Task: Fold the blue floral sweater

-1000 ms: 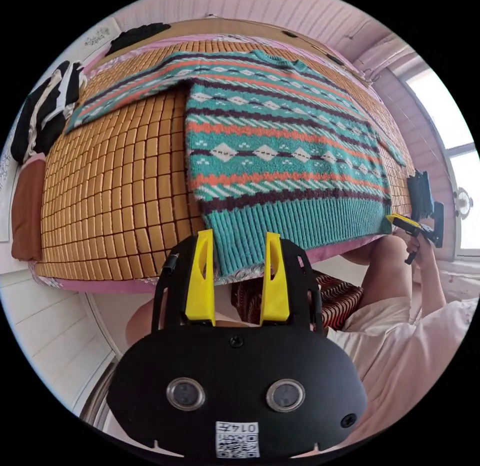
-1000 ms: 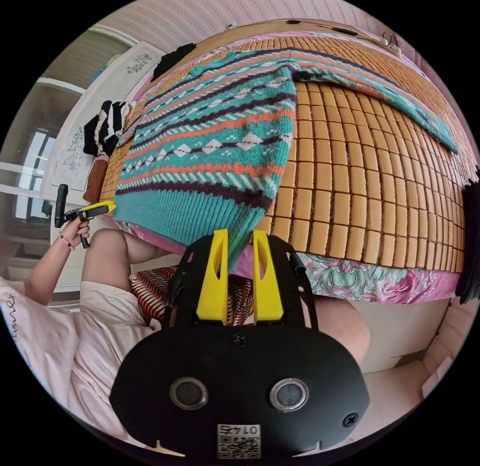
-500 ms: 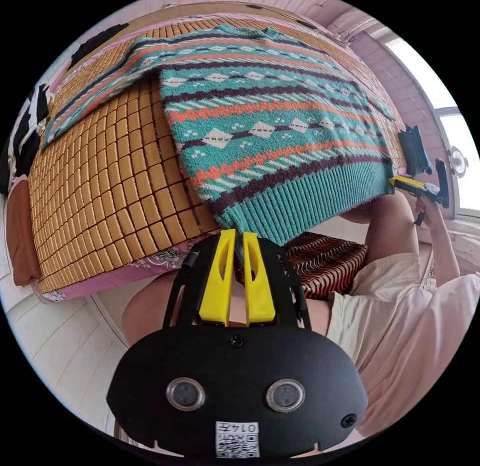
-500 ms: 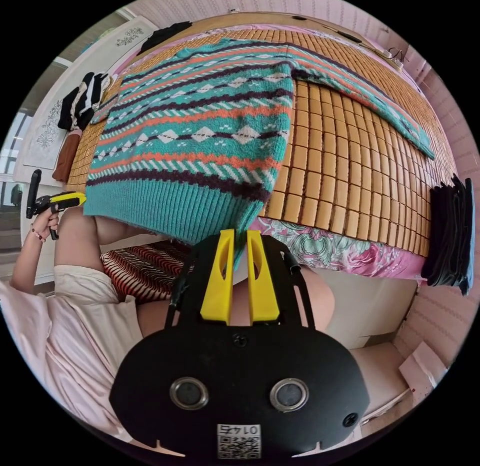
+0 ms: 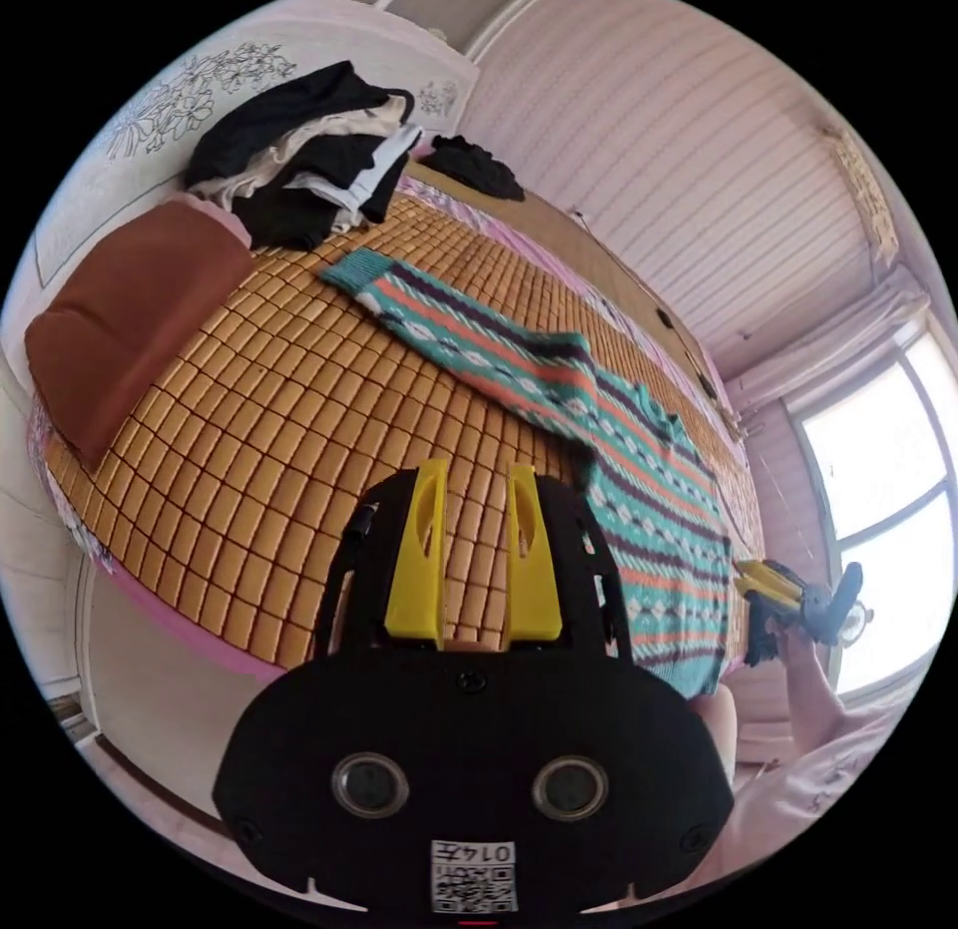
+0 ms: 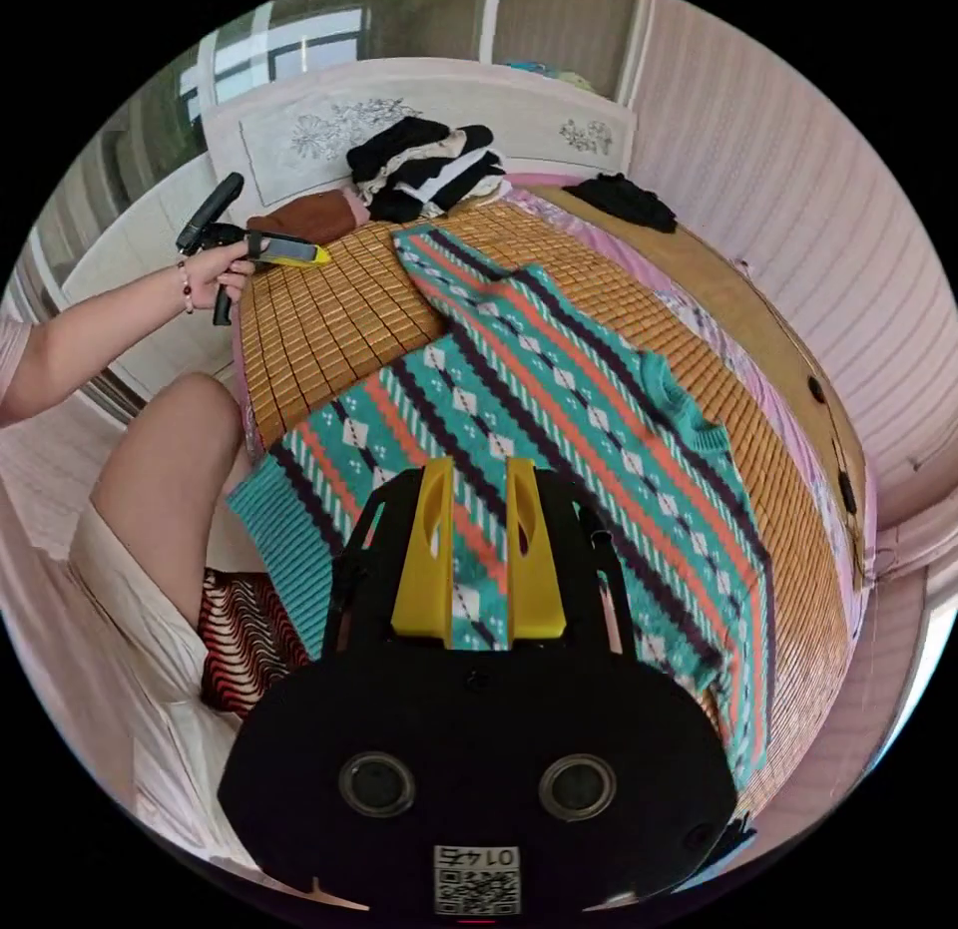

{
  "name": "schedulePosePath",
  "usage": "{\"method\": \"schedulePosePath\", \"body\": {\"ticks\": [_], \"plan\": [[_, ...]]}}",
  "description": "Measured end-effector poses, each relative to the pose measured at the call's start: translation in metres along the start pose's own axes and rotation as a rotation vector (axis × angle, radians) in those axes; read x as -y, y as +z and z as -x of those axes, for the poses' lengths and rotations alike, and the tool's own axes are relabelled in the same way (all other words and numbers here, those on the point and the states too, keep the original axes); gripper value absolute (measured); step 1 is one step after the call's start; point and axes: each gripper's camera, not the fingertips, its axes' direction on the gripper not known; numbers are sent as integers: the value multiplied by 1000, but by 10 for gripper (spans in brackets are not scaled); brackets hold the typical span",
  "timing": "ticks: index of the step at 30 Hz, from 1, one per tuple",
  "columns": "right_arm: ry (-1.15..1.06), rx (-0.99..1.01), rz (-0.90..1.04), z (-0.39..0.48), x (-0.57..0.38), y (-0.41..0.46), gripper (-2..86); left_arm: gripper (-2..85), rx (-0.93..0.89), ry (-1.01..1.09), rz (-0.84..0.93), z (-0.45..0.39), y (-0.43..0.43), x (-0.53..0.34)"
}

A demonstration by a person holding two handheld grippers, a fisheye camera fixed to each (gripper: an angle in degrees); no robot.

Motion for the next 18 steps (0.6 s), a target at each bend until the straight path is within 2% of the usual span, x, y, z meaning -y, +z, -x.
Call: {"method": "schedulePosePath", "body": {"ticks": [4, 8, 15, 18], "plan": [[-159, 43, 21, 28, 95, 75, 99, 105, 11, -75, -42, 33, 11, 63], [-198, 29, 76, 43, 158, 139, 100, 110, -4, -126, -43, 53, 30, 106], [-187, 2, 181, 53, 195, 211, 90, 108, -51, -243, 40, 80, 84, 146], [-132, 1, 212, 44, 194, 226, 71, 72, 22, -200, 44, 78, 88, 146]]}}
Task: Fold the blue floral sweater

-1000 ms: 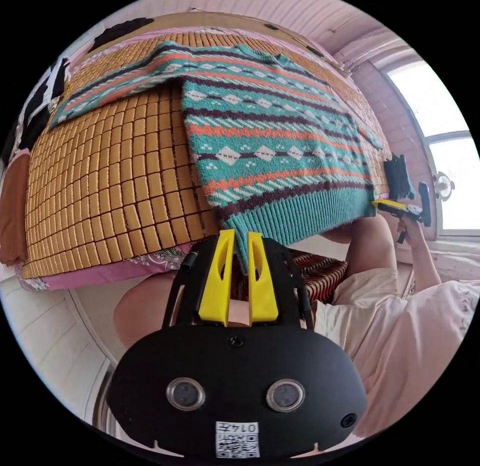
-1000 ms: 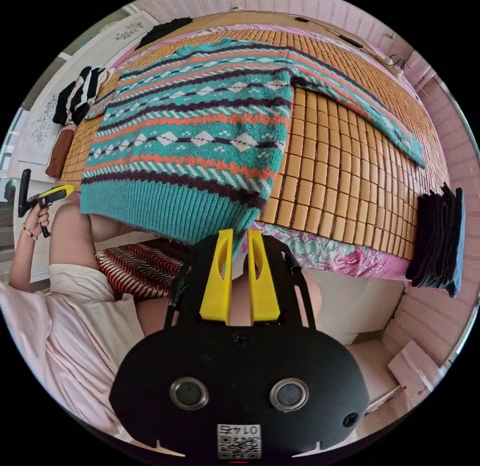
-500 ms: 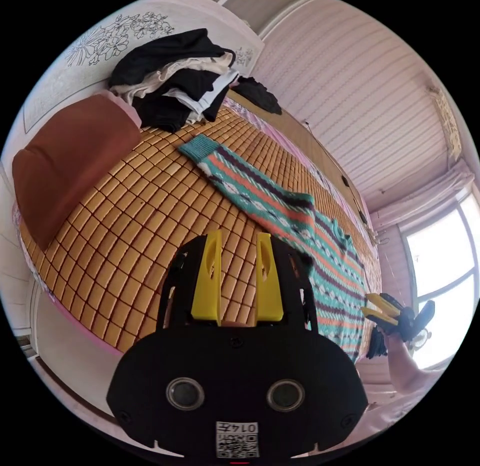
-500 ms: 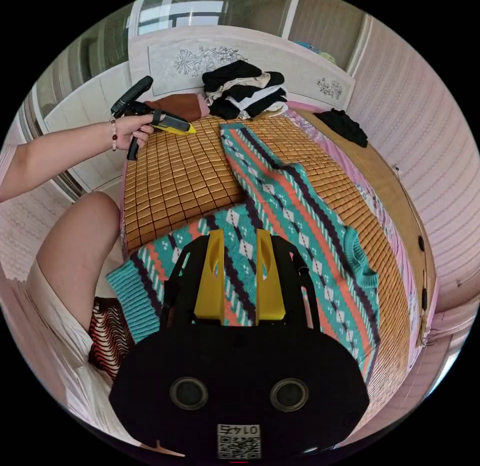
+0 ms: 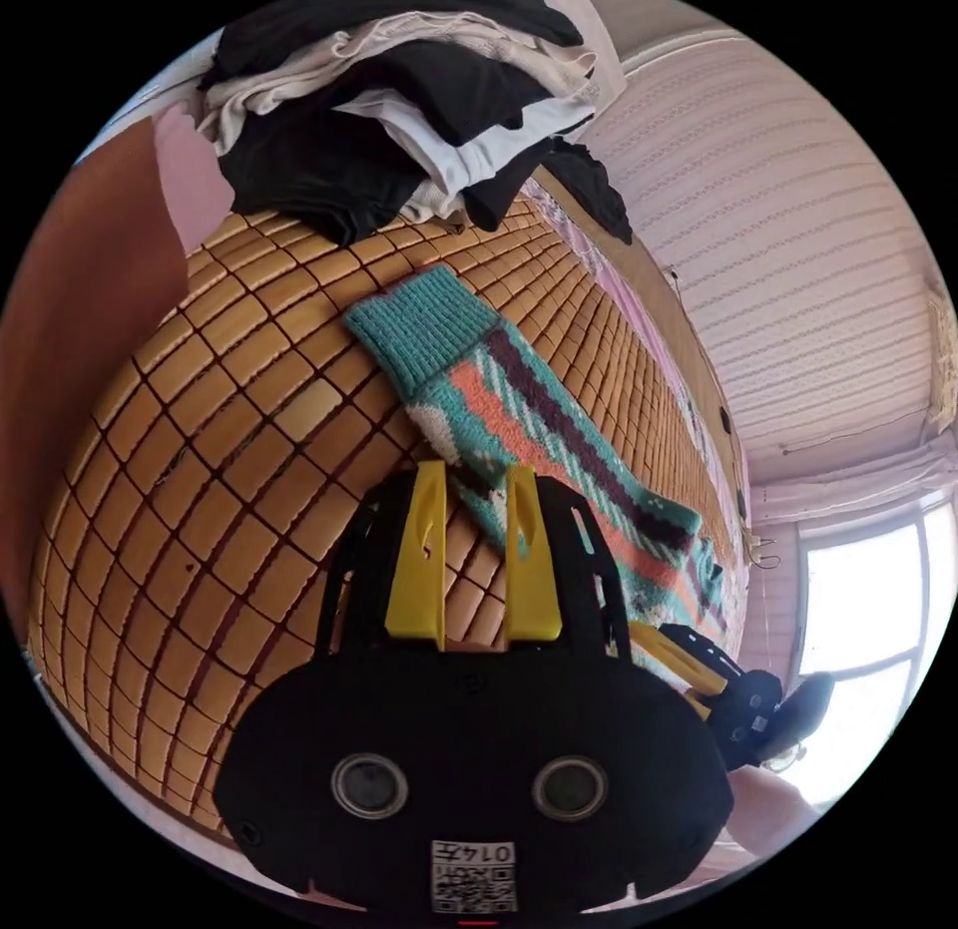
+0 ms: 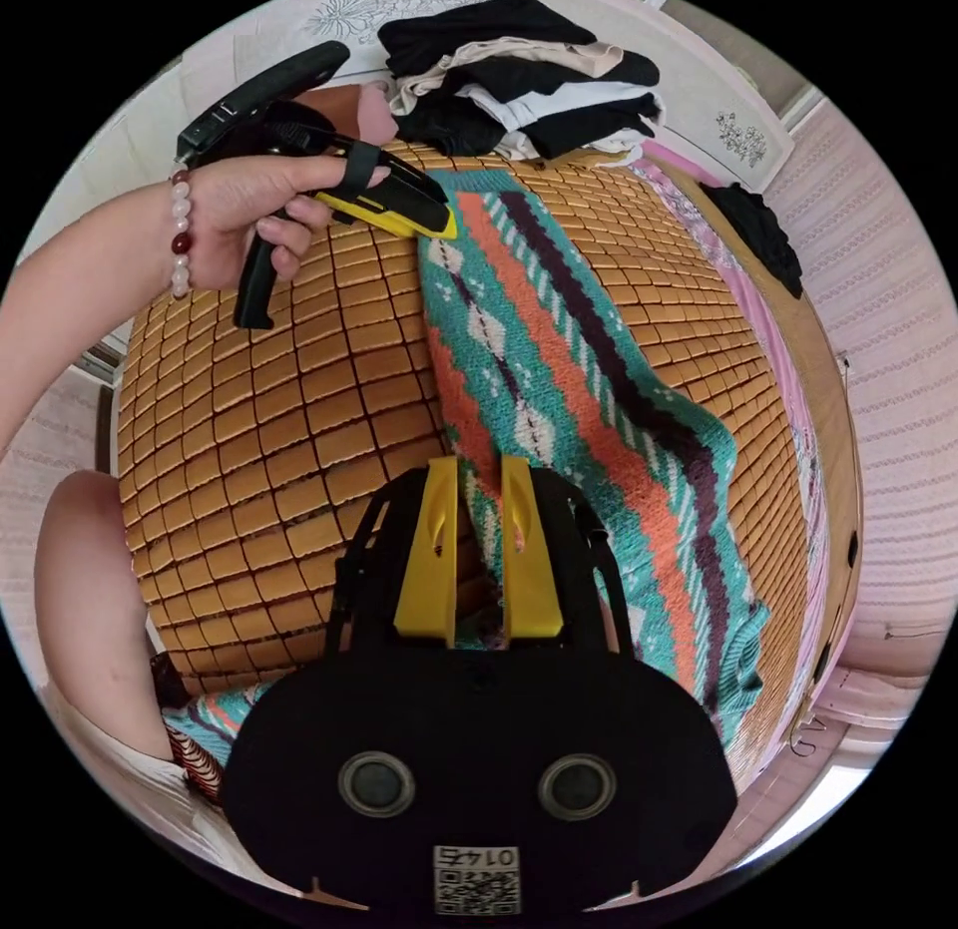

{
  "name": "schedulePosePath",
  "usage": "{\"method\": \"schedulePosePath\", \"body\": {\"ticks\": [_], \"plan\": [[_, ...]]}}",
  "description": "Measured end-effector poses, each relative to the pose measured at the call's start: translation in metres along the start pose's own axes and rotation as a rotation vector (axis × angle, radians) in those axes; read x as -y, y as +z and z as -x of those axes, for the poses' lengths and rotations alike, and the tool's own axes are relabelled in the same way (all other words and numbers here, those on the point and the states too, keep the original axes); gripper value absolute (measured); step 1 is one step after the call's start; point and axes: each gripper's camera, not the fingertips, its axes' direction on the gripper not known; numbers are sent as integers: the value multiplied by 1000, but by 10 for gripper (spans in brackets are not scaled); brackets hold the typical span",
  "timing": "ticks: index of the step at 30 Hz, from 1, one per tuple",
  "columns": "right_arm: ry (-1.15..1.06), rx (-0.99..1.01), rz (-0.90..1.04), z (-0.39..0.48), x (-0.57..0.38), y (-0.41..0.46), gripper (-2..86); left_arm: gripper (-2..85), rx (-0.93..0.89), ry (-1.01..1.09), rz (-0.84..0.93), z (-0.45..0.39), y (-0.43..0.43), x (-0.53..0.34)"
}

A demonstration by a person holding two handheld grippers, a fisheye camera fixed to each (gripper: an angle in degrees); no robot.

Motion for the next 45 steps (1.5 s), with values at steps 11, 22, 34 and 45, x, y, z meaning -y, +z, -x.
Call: {"method": "schedulePosePath", "body": {"ticks": [11, 22, 34, 45], "plan": [[268, 139, -284, -66, -58, -63, 22, -1, -154, 353, -290, -97, -58, -57], [820, 125, -547, -123, -309, -160, 63, 60, -537, 1220, -70, -360, -15, -341], [1162, -61, -294, -222, -519, -232, 120, 86, -41, 995, 162, -277, 156, -411], [1133, 7, -148, -287, -504, -233, 72, 68, 143, 900, 208, -287, 279, -428]]}}
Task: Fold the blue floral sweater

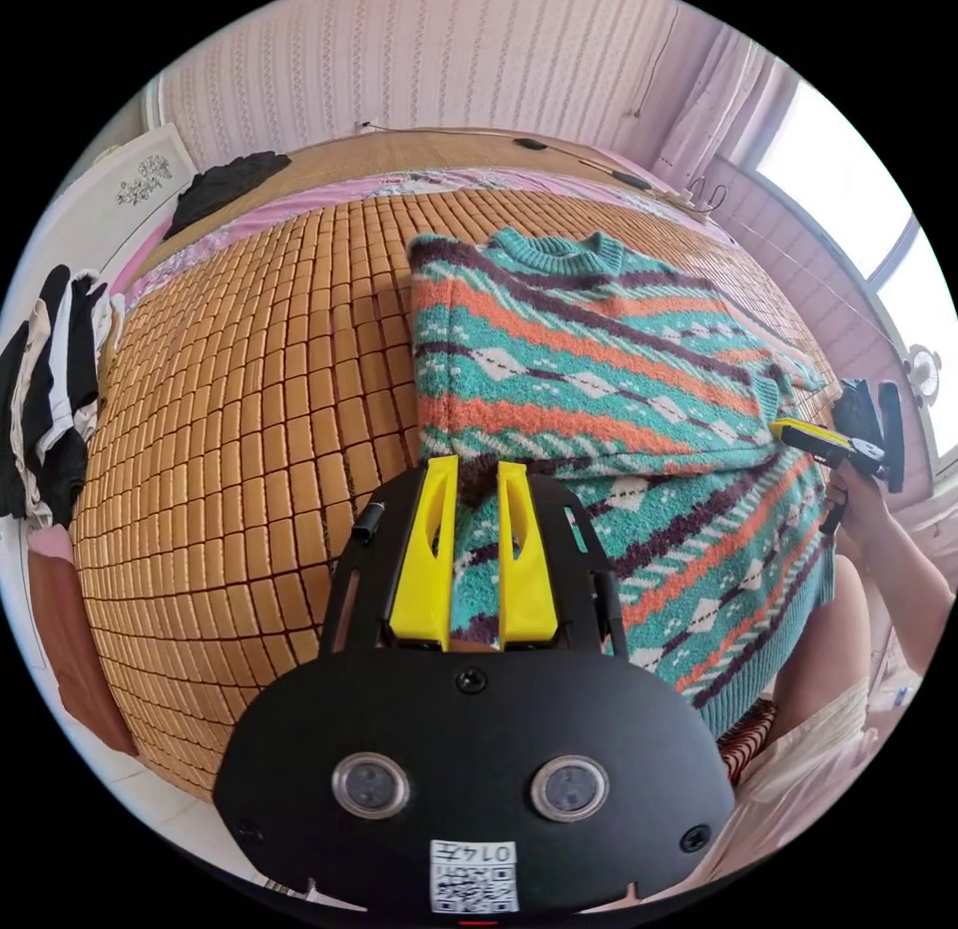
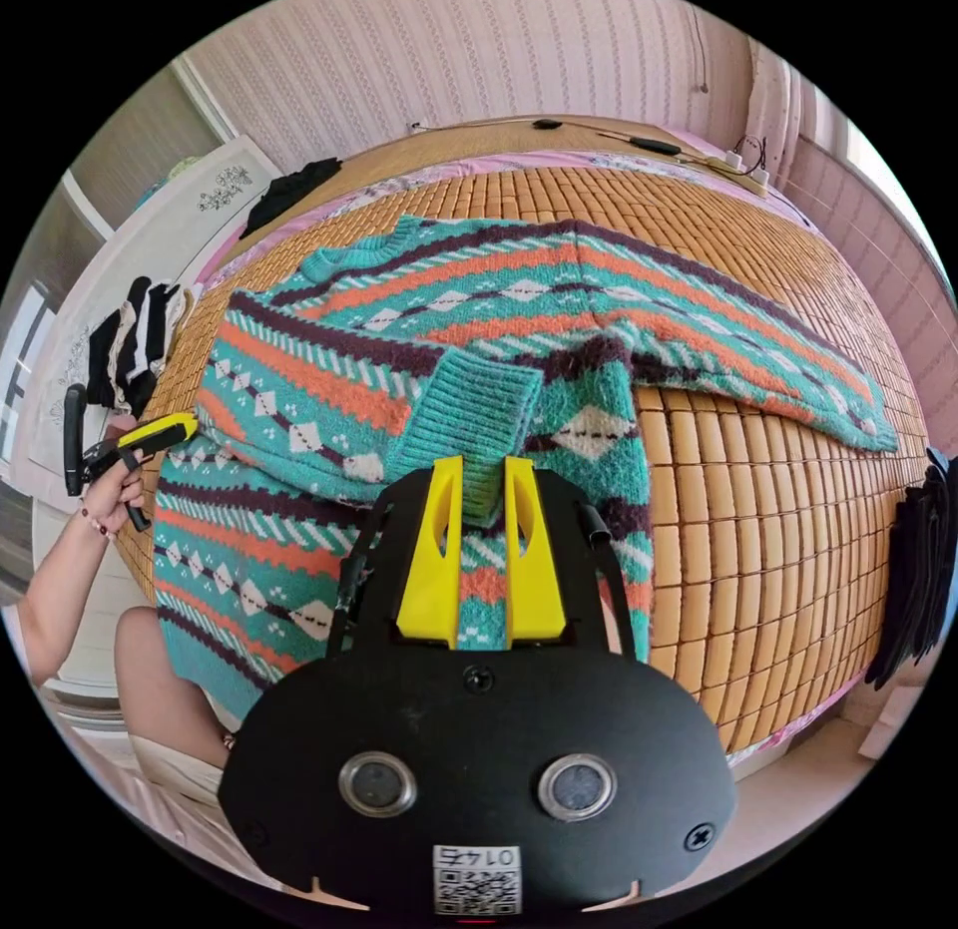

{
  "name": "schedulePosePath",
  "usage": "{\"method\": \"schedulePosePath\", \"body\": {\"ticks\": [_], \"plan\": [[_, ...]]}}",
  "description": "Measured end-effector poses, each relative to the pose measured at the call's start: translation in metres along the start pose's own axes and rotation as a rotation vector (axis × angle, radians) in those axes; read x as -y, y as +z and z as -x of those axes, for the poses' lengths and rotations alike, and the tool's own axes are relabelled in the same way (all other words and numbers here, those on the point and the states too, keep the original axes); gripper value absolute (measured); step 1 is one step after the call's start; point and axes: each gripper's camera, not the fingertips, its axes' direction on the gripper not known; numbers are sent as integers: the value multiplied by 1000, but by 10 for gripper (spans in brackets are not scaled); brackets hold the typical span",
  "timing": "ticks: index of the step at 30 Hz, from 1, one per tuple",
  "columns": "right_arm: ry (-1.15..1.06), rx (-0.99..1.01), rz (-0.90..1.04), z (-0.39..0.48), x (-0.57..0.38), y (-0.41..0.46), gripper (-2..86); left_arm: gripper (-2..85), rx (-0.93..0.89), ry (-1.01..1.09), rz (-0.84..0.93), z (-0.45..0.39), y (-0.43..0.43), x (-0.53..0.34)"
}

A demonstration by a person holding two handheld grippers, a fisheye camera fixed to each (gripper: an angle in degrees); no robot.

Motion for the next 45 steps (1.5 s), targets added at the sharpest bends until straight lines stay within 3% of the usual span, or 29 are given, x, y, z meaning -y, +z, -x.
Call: {"method": "schedulePosePath", "body": {"ticks": [7, 11, 15, 19, 28, 35, 45], "plan": [[121, 114, -111, -60, -3, -72, 51, 74, 63, -20, 6, -30, 30, 2], [262, 65, -263, -151, -16, -137, 78, 81, 169, 142, -86, -77, 18, 6], [383, 81, -248, -234, -9, -170, 120, 87, -28, 301, -115, -163, 29, 40], [377, -60, -275, -285, 8, -200, 135, 99, -183, 494, -138, -279, 68, 78], [490, -93, -233, -362, 34, -213, 135, 90, -213, 724, -62, -459, 181, 153], [446, -40, -278, -368, 25, -239, 103, 104, -60, 775, 127, -505, 264, 190], [376, -36, -307, -336, 16, -277, 51, 49, -119, 712, 47, -469, 264, 211]]}}
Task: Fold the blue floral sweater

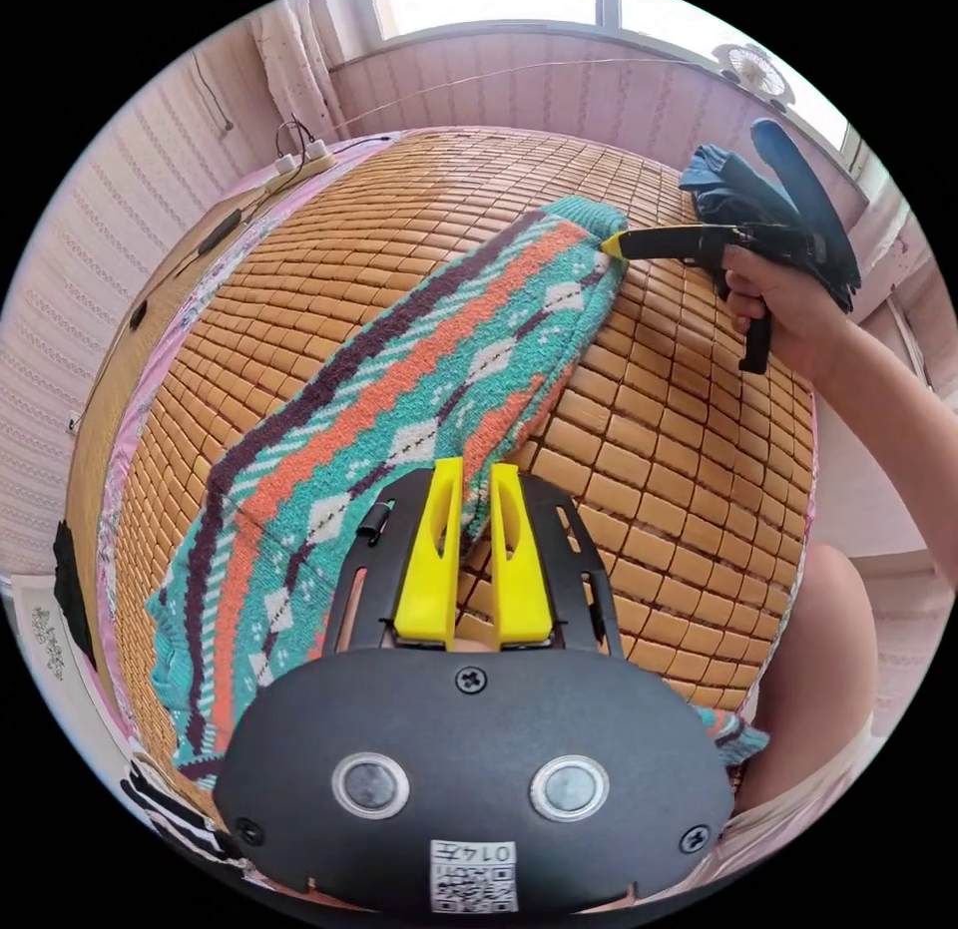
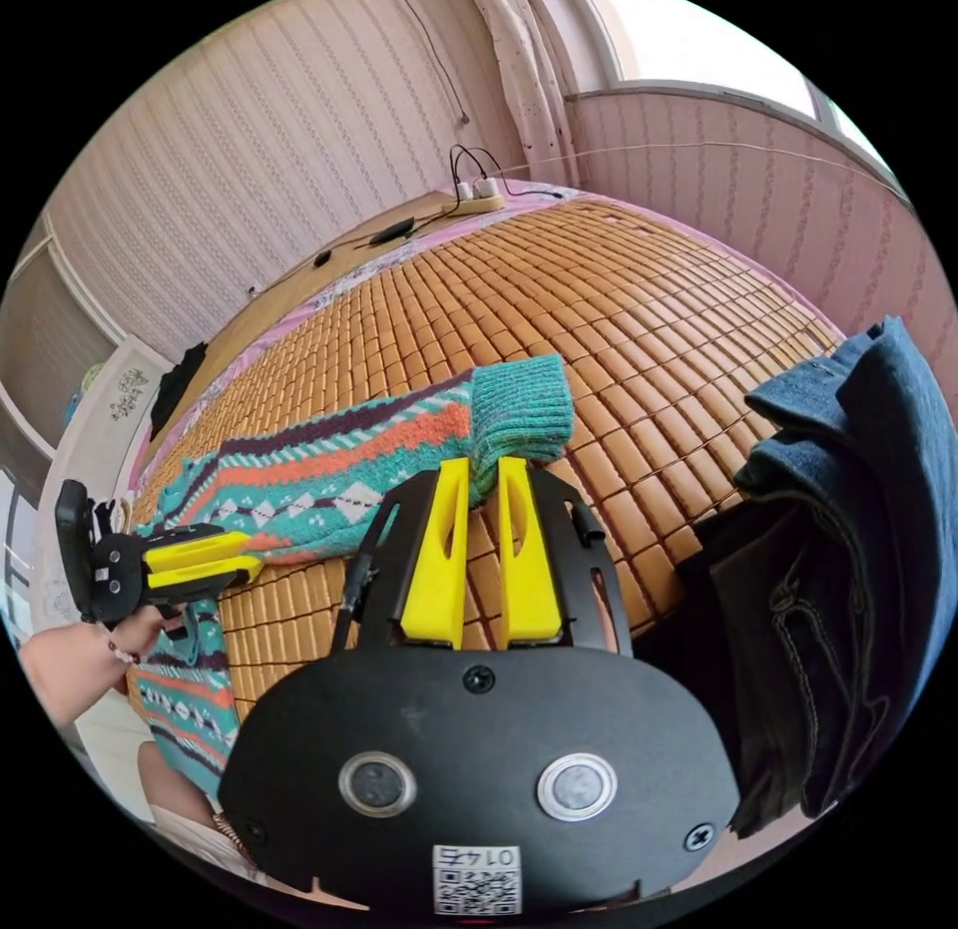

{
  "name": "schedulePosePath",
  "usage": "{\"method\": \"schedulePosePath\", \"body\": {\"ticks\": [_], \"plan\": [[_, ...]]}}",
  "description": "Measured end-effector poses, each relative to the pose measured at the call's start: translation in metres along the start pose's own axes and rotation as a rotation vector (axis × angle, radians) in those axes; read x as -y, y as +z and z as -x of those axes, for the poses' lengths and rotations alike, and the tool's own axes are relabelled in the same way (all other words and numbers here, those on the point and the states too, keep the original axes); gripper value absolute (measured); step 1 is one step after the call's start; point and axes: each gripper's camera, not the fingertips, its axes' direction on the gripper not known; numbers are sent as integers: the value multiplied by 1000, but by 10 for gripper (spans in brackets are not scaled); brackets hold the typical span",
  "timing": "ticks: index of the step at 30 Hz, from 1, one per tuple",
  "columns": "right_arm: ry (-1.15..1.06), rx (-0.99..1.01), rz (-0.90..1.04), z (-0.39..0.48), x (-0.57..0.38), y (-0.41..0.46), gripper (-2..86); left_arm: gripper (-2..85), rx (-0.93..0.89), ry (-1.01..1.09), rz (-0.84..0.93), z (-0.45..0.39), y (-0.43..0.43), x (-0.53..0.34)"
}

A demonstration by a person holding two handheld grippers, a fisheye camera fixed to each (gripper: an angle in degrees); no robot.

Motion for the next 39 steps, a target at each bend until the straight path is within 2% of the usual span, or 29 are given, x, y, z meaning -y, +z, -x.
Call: {"method": "schedulePosePath", "body": {"ticks": [3, 6, 10, 13, 15, 17, 19, 22, 25, 31, 36, 39], "plan": [[-61, 122, -142, 28, 1, -47, 44, 43, -70, -107, -101, 29, -24, -11], [-212, 276, -267, 93, 14, -98, 42, 42, -135, -208, -217, 62, -56, -28], [-503, 598, -400, 235, 14, -161, 44, 52, -215, -292, -386, 117, -117, -73], [-652, 854, -271, 342, -17, -156, 50, 75, -233, -400, -418, 162, -164, -138], [-699, 940, -153, 399, -57, -128, 59, 79, -223, -489, -435, 186, -188, -196], [-752, 904, 71, 455, -124, -72, 79, 80, -169, -592, -410, 205, -206, -261], [-801, 816, 223, 473, -172, -35, 81, 79, -106, -730, -299, 224, -219, -342], [-862, 713, 268, 470, -218, -13, 84, 79, -69, -879, -191, 244, -234, -421], [-904, 598, 281, 464, -218, -4, 87, 81, -61, -997, -207, 264, -254, -465], [-795, 385, 208, 444, -143, 25, 126, 97, -25, -988, -351, 322, -296, -461], [-648, 232, 213, 434, -67, 80, 165, 116, 46, -923, -352, 395, -316, -429], [-594, 148, 264, 437, -32, 126, 167, 131, -34, -982, -355, 442, -319, -417]]}}
